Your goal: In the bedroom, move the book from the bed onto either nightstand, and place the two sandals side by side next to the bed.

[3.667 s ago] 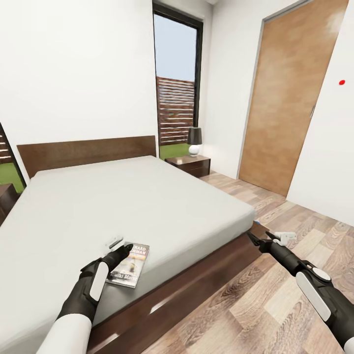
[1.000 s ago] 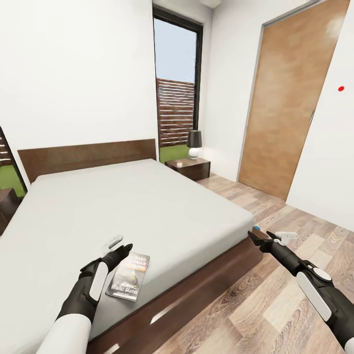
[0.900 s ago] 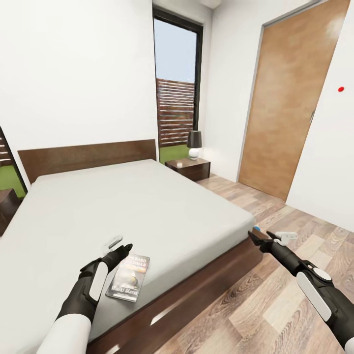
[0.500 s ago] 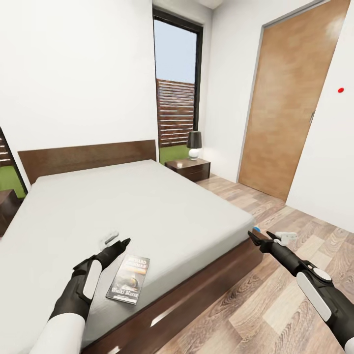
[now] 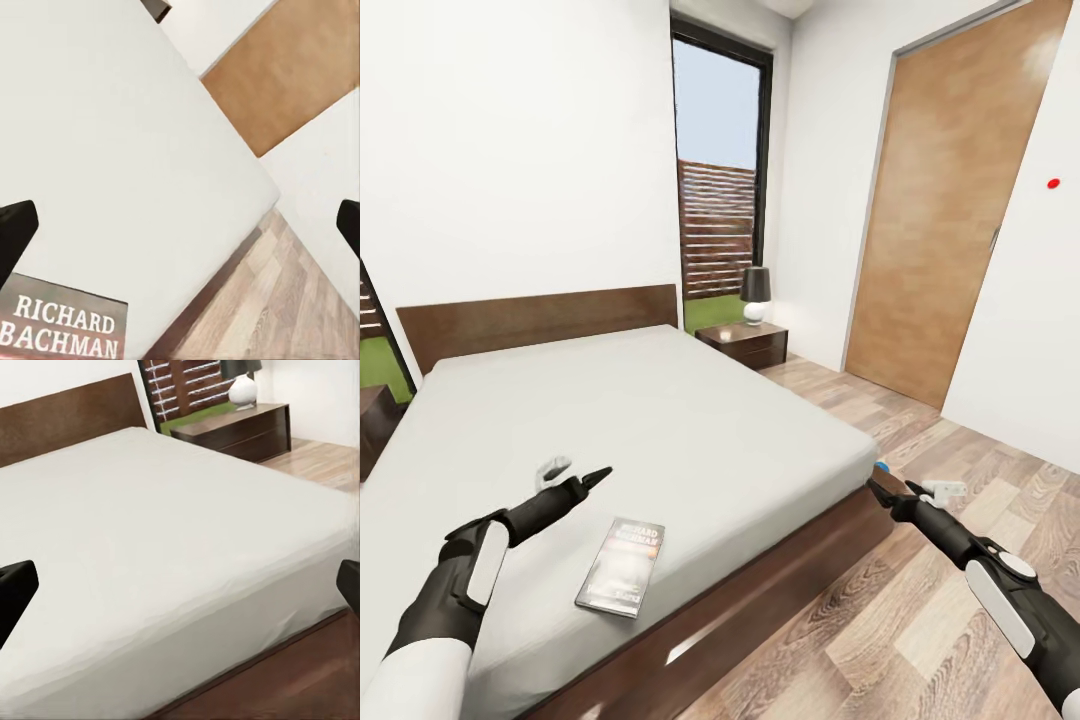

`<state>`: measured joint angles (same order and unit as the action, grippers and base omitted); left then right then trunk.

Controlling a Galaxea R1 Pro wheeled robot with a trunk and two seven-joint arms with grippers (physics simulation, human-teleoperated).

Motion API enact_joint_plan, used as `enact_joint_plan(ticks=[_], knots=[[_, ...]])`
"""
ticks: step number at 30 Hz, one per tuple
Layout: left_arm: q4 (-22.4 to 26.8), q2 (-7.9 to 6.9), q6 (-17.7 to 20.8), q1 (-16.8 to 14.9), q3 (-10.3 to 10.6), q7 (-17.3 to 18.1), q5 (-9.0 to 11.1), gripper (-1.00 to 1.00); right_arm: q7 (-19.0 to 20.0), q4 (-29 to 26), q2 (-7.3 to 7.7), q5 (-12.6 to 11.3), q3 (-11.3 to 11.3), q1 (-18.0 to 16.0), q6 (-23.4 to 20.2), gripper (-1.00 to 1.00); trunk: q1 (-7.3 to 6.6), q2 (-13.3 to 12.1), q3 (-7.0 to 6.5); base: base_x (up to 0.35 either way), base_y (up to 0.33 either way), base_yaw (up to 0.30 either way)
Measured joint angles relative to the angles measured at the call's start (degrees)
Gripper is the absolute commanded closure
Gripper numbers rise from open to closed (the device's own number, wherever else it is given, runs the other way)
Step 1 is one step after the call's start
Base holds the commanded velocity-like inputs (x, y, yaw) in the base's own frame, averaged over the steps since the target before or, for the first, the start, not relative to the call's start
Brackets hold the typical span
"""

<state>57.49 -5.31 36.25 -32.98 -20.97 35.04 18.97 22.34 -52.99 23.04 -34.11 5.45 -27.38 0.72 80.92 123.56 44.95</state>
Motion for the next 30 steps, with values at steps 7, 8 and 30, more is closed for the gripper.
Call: enact_joint_plan(ticks=[7, 8, 30], knots=[[-0.66, -0.53, 1.89, 3.89, 0.2, 9.6, 0.15, -1.0, 8.27, 15.22, 0.09, -0.09, -0.11, 0.09, 0.0, -1.0, 0.0, 0.0, 0.0, 0.0, 0.0, 0.0], [-0.73, -0.5, 1.91, 4.01, 0.22, 10.31, 0.16, -1.0, 9.89, 16.27, 0.08, -0.11, -0.13, 0.08, 0.0, -1.0, 0.0, 0.0, 0.0, 0.0, 0.0, 0.0], [-2.06, 0.29, 1.96, 4.45, 0.49, 15.15, 0.04, -1.0, 30.04, 26.22, 0.03, -0.61, 0.31, 0.08, -10.2, -1.0, 0.0, 0.0, 0.0, 0.0, 0.0, 0.0]])
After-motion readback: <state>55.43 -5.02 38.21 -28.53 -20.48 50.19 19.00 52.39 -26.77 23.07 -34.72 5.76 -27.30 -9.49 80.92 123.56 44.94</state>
